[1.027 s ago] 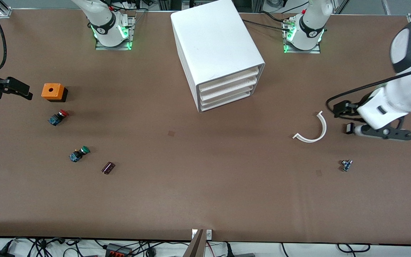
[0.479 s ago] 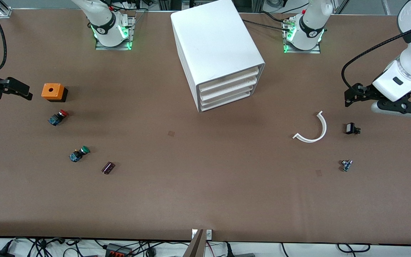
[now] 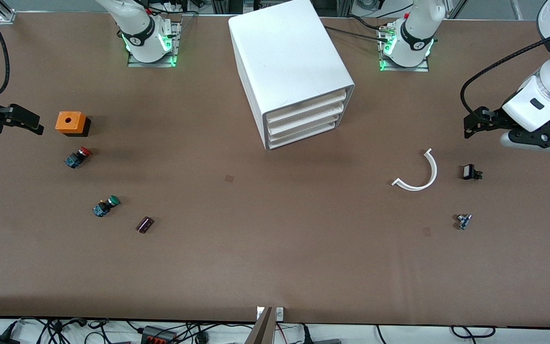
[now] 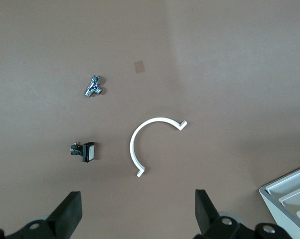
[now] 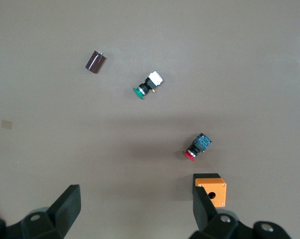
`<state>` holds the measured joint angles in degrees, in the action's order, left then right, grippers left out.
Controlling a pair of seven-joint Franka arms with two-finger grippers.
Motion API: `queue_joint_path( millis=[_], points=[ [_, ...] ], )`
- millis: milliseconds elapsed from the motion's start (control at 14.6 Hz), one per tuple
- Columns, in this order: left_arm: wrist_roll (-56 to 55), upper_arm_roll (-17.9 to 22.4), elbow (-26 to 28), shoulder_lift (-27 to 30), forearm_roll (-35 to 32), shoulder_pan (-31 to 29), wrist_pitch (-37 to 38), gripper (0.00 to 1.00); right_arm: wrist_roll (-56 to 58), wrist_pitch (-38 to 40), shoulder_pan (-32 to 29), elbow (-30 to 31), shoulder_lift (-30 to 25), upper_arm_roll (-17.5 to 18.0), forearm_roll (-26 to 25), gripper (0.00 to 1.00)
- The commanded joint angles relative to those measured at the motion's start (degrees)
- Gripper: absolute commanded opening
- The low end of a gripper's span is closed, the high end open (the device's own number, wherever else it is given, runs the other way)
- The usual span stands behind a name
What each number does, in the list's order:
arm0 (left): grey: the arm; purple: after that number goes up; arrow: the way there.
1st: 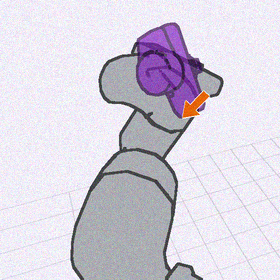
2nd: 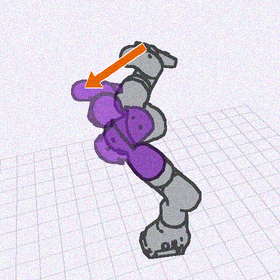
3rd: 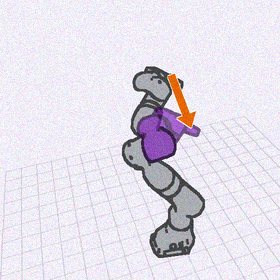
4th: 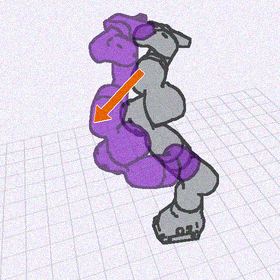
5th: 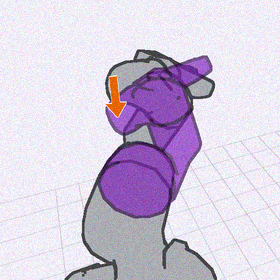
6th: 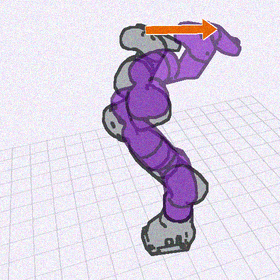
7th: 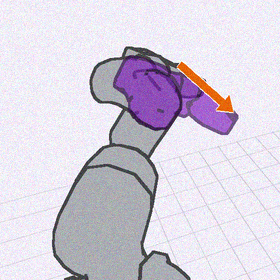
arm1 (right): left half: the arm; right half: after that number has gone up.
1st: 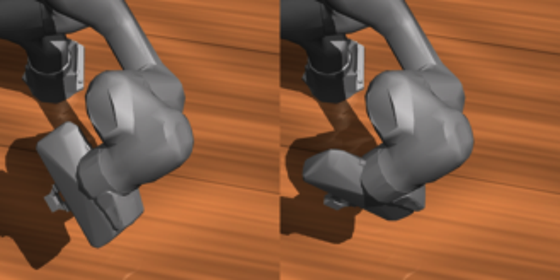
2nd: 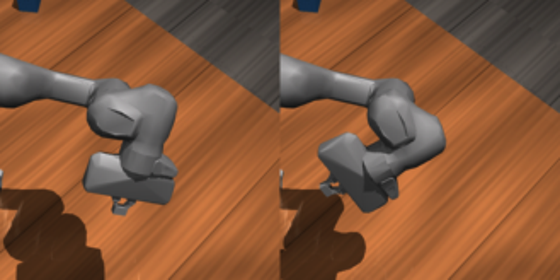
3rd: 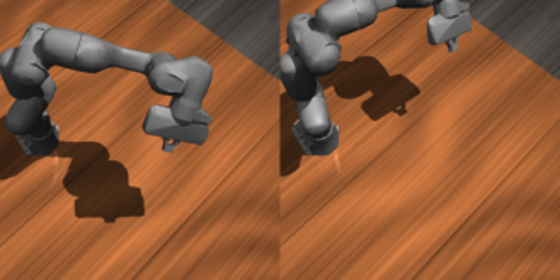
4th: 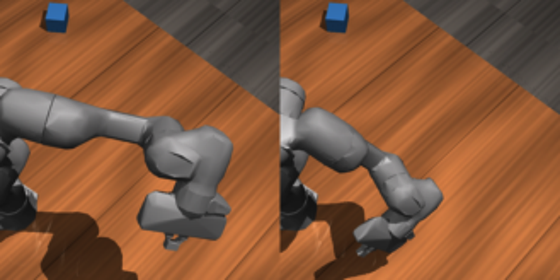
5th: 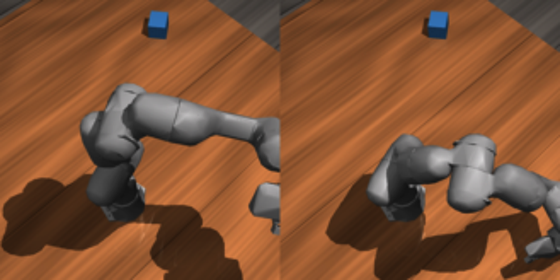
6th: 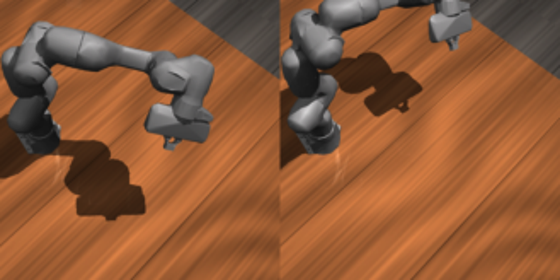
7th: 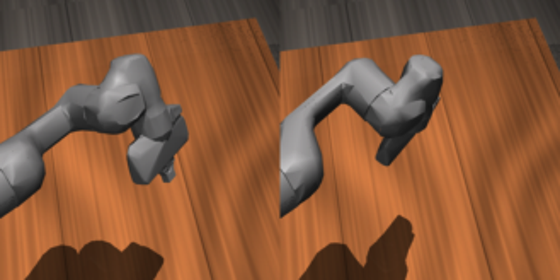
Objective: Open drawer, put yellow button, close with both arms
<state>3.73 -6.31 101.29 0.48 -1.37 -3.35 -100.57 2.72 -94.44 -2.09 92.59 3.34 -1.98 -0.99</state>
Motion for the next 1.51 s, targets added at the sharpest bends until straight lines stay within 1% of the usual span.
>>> queue_joint_path(
  millis=[0, 205, 342, 548, 822, 1438],
  points=[
    [0.8, -0.2, -0.9, 0.1, 0.7, 0.0, 1.4, 1.0, 0.4, -0.8, 0.0, 1.2, -0.9, 0.3, -0.9, 1.0],
    [0.8, 0.0, -1.0, -0.5, 1.3, -0.2, 1.3, 1.0, 0.4, -0.8, 0.1, 1.2, -0.9, 0.3, -0.9, 1.0],
    [0.8, -0.2, -2.9, -0.5, 1.3, -0.1, 2.5, 1.0, 0.4, -0.8, 0.1, 1.2, -0.8, 0.3, -0.9, 1.0],
    [0.8, -0.2, -3.6, -0.7, 1.0, 0.1, 3.1, 1.0, 0.4, -0.8, 0.2, 1.2, -0.8, 0.3, -0.9, 1.0],
    [0.8, -0.1, -6.5, -2.8, 0.8, 0.0, 3.0, 1.0, 0.4, -0.7, 0.2, 1.2, -0.9, 0.3, -0.9, 1.0],
    [0.8, -0.3, -6.6, -2.7, 0.8, 0.5, 3.6, 1.0, 0.3, -0.7, 0.2, 1.3, -0.7, 0.3, -0.9, 1.0]
  ],
)
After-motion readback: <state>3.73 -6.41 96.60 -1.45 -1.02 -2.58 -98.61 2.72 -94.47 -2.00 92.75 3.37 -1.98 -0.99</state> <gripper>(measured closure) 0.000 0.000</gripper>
